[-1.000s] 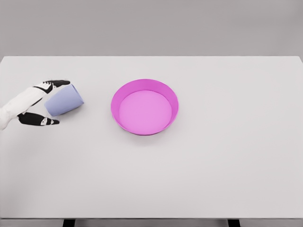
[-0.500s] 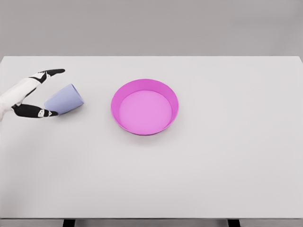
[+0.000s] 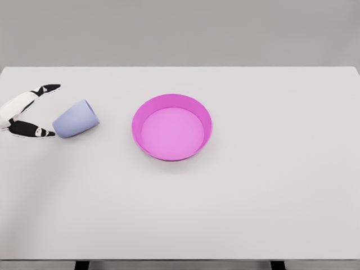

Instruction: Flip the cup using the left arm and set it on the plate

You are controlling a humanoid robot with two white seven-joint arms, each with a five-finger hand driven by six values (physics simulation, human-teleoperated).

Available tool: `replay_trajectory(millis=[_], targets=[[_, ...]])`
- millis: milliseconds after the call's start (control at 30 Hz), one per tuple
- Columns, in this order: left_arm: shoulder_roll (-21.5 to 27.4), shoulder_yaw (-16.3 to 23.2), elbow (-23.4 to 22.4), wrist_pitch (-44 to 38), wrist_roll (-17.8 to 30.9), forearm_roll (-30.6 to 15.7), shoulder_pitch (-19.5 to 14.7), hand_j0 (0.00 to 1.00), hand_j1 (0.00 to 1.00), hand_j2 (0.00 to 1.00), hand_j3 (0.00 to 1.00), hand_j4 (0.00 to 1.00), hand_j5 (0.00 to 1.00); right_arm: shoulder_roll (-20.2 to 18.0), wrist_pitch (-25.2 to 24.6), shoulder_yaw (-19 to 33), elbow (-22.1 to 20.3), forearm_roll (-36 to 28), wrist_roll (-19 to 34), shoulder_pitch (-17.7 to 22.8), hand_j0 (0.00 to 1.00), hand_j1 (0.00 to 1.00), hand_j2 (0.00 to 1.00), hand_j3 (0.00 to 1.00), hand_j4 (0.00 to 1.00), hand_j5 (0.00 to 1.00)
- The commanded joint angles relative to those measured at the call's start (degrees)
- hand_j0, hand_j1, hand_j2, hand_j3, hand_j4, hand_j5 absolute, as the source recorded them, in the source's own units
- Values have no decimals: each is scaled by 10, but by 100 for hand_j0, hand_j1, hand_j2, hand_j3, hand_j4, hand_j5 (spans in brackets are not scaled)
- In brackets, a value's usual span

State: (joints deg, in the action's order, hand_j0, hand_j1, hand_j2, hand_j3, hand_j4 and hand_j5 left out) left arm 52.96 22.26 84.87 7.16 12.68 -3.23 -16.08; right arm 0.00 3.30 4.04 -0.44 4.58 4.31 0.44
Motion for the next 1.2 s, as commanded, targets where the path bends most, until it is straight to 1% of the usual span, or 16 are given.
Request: replay_trajectory(millis=[0,33,67,267,367,433,500,600,700,800,900,1000,1067,1133,1167], targets=[[6,-3,8,-5,86,-2,0,100,100,100,100,100,100,0,0,0,0,0,0,0,100,100,100,100,100,100],[4,-5,9,6,161,-2,-14,100,100,100,100,100,100,0,0,0,0,0,0,0,100,100,100,100,100,100],[1,-5,9,14,182,-3,-22,100,100,100,100,100,100,0,0,0,0,0,0,0,100,100,100,100,100,100],[6,-7,13,12,184,-6,-26,100,100,100,100,100,100,0,0,0,0,0,0,0,100,100,100,100,100,100],[14,-45,5,6,186,-7,-35,100,100,100,100,100,100,0,0,0,0,0,0,0,100,100,100,100,100,100],[10,-49,-2,-17,186,-6,-50,100,100,100,100,100,100,0,0,0,0,0,0,0,100,100,100,100,100,100],[4,-49,-4,-26,186,-6,-57,100,100,100,100,100,100,0,0,0,0,0,0,0,100,100,100,100,100,100],[-22,-43,0,-36,186,-6,-72,100,100,100,100,100,100,0,0,0,0,0,0,0,100,100,100,100,100,100],[-60,-38,2,-36,186,-6,-84,100,100,100,100,100,100,0,0,0,0,0,0,0,100,100,100,100,100,100],[-65,-37,3,-39,186,-6,-84,100,100,100,100,100,100,0,0,0,0,0,0,0,100,100,100,100,100,100],[-65,-35,14,-56,186,-5,-80,100,100,100,100,100,100,0,0,0,0,0,0,0,100,100,100,100,100,100],[-66,-26,10,-59,187,-3,-78,100,100,100,100,100,100,0,0,0,0,0,0,0,100,100,100,100,100,100],[-66,-14,13,-92,187,0,-78,100,100,100,100,100,100,0,0,0,0,0,0,0,100,100,100,100,100,100],[-68,-12,14,-120,187,-1,-78,100,100,100,100,100,100,0,0,0,0,1,0,0,100,100,100,100,100,100],[-70,-12,15,-161,187,-1,-78,100,100,100,100,100,100,0,0,0,0,0,0,0,100,100,100,100,100,100]])
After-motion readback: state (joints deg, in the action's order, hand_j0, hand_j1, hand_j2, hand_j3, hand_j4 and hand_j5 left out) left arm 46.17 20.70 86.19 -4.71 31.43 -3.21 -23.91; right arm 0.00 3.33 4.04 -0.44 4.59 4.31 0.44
